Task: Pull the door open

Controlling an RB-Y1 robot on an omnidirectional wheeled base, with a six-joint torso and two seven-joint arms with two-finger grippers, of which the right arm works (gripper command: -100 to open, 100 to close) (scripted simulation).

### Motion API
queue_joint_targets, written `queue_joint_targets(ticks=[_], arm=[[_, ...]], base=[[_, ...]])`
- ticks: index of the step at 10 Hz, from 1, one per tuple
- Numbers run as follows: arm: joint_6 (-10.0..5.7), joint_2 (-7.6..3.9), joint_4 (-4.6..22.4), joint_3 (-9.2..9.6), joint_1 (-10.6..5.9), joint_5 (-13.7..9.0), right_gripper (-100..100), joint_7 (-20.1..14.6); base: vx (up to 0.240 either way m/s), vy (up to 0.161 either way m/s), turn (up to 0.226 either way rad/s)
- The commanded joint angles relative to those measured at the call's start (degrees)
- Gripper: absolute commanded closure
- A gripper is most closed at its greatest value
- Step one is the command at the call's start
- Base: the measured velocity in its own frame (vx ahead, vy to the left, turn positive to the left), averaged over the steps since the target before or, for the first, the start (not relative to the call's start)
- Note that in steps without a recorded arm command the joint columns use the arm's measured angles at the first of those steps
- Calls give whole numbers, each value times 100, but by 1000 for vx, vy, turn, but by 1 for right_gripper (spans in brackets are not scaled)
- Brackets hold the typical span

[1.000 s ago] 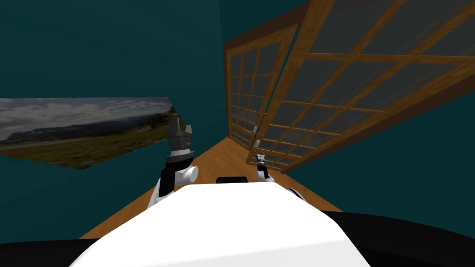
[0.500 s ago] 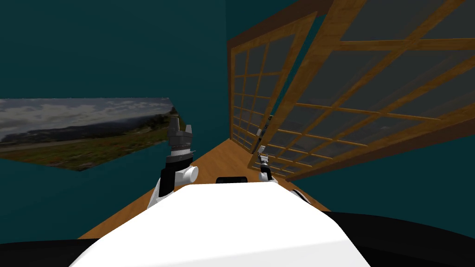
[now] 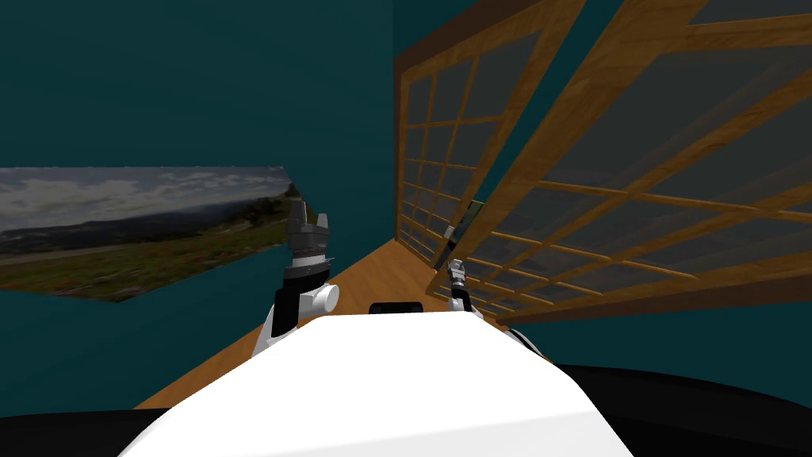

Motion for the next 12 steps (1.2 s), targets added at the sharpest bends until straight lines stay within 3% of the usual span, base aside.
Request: queue_joint_targets(ticks=[1,6,12], arm=[[25,0,-27,-3,9,-2,100,20],[25,0,-27,-3,9,-2,100,20],[-39,-242,-232,547,137,244,100,-458]], base=[[0,0,0],[-8,-4,0],[-226,-28,67]])
